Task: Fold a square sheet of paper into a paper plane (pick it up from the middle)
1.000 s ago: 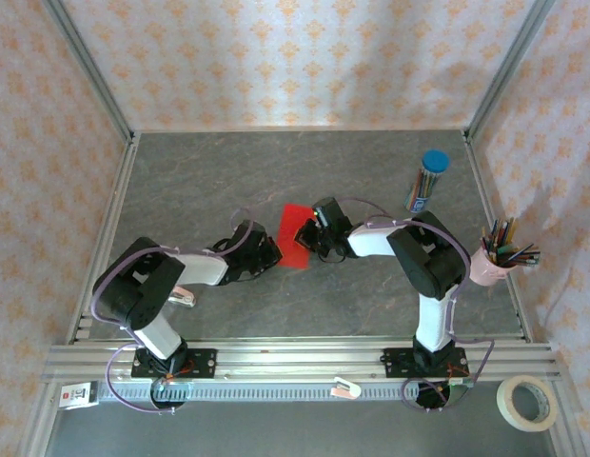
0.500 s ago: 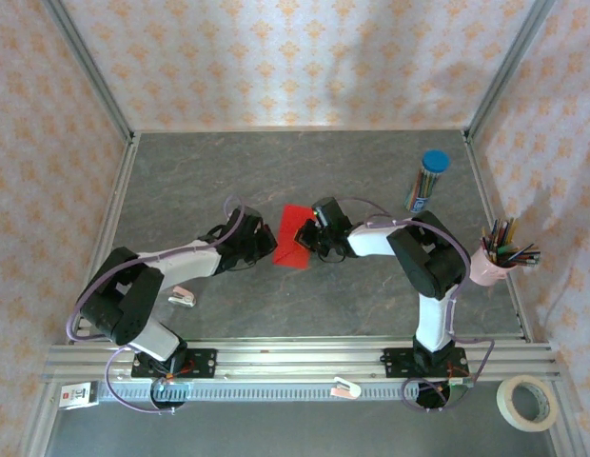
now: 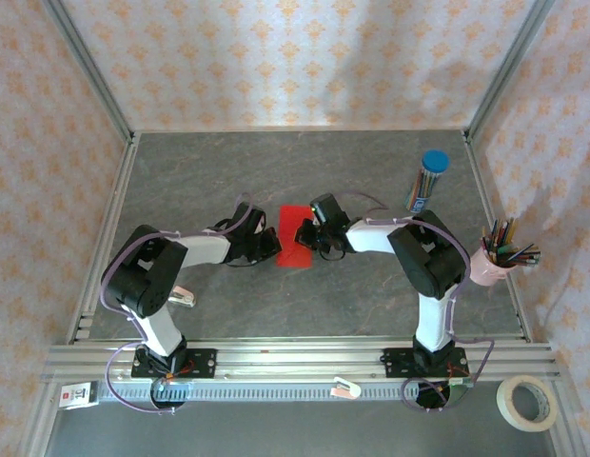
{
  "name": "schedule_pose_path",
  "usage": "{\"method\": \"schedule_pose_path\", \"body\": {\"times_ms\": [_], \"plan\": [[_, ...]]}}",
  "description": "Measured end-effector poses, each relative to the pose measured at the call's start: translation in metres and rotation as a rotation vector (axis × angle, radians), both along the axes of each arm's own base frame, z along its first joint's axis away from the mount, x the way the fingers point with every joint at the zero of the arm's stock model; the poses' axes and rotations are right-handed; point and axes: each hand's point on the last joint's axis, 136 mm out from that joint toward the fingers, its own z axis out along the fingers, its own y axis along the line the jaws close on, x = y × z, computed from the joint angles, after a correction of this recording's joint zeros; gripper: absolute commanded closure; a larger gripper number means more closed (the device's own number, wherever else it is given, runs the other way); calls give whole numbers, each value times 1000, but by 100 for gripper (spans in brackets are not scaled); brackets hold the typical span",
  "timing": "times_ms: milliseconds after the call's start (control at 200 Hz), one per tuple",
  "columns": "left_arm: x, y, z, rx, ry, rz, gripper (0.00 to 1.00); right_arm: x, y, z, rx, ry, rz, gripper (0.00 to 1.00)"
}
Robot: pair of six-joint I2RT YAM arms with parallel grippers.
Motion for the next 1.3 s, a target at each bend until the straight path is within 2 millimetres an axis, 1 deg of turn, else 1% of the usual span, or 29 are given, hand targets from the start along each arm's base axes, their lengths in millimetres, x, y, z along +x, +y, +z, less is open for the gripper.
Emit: {"method": "schedule_pose_path", "body": {"times_ms": [140,340,440,766,1086,1301], "plan": [[1,-4,0,-11,0,-21,100,1,-2,2,-17,5,17,100],[1,-4,0,-8,-1,-24,100,1,3,9,-9,-1,43,97],[1,-4,0,-6,-3,-28,100,-2,6,13,7,1,59,99],[2,-4,0,-5,-3,-29,100,-19,21,13,25,22,115,100],[0,-9,5,-29,8,-46,100,-22,12,1,-27,52,91,100],[-4,-22,21,-102,-6,-88,100,-22,12,0,-27,56,87,100]]}}
